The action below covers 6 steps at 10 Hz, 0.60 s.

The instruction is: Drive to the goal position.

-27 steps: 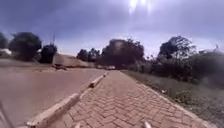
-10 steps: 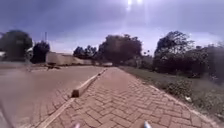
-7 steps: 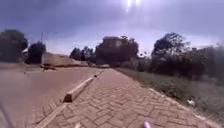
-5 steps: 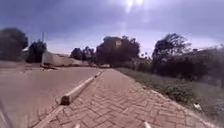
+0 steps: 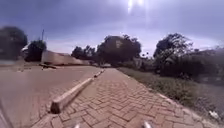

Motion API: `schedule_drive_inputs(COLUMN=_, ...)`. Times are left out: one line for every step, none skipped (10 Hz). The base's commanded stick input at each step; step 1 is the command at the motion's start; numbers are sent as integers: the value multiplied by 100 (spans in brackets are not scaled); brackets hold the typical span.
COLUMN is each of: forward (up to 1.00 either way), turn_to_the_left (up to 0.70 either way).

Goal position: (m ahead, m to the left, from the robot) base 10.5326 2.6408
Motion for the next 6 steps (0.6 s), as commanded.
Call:
schedule_drive_inputs(forward=70, turn_to_the_left=0)
schedule_drive_inputs(forward=70, turn_to_the_left=0)
schedule_drive_inputs(forward=70, turn_to_the_left=0)
schedule_drive_inputs(forward=70, turn_to_the_left=0)
schedule_drive_inputs(forward=70, turn_to_the_left=0)
schedule_drive_inputs(forward=70, turn_to_the_left=0)
